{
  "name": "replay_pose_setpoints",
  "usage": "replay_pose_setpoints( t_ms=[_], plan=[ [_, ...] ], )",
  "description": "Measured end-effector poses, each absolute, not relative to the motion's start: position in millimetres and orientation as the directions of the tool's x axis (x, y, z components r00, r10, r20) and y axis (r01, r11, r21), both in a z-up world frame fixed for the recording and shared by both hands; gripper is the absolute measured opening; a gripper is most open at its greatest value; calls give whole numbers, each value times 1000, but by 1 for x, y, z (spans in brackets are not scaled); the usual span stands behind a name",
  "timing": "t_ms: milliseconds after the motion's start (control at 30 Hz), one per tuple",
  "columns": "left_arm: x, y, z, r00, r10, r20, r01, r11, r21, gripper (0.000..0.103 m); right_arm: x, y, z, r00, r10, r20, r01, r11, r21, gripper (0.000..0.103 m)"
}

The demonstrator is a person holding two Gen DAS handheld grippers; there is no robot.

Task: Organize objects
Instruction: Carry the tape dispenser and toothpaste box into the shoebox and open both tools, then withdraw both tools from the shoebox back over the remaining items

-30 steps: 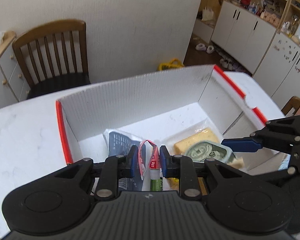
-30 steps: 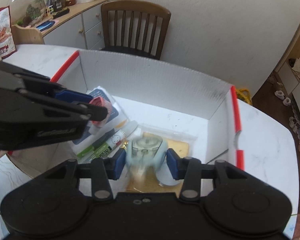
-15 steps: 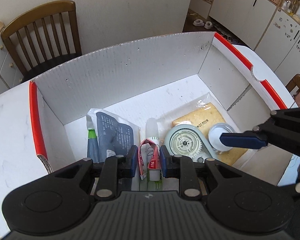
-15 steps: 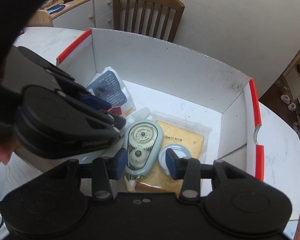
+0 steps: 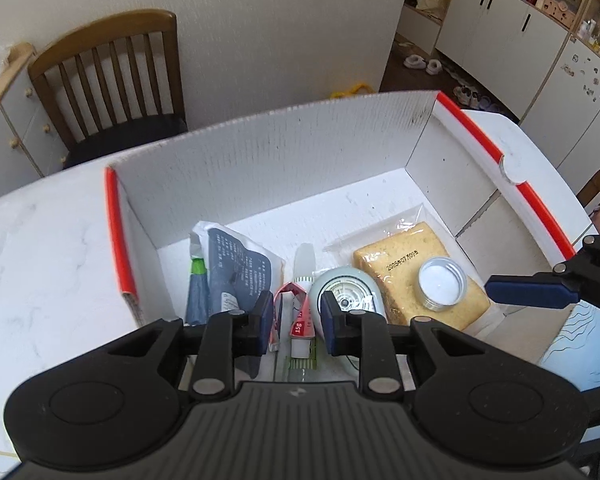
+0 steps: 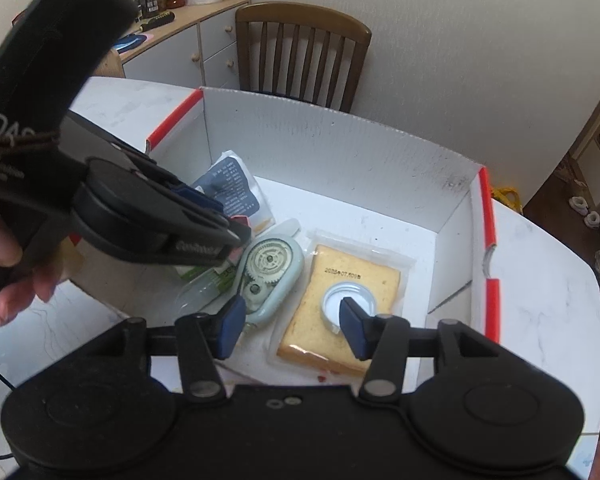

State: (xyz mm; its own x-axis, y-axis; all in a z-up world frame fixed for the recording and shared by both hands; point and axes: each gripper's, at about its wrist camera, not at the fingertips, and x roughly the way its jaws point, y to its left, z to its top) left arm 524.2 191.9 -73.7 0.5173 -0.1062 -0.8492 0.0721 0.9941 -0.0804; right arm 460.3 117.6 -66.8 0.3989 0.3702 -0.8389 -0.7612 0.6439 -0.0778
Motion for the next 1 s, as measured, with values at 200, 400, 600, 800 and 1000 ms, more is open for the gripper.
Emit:
replay_pose_setpoints(
  t_ms=[200, 400, 600, 800, 1000],
  plan=[
    [511, 190, -50, 547, -96, -832, 63, 995, -73, 24, 454, 105, -56, 413, 380, -828, -758, 647, -81, 60],
    [493, 184, -24, 584, -87, -807, 65, 996, -60, 24, 443, 92, -39, 435, 402, -806, -753, 653, -80, 68],
    [472, 174, -4, 596, -83, -799, 85, 996, -40, 24, 434, 75, -18, 444, 440, -780, -748, 661, -53, 75],
    [445, 165, 13, 618, -78, -783, 99, 995, -21, 24, 423, 56, -2, 443, 475, -760, -749, 663, -22, 80],
    [412, 159, 22, 634, -85, -768, 90, 995, -36, 24, 411, 32, 10, 435, 510, -742, -742, 669, 25, 83]
  ],
)
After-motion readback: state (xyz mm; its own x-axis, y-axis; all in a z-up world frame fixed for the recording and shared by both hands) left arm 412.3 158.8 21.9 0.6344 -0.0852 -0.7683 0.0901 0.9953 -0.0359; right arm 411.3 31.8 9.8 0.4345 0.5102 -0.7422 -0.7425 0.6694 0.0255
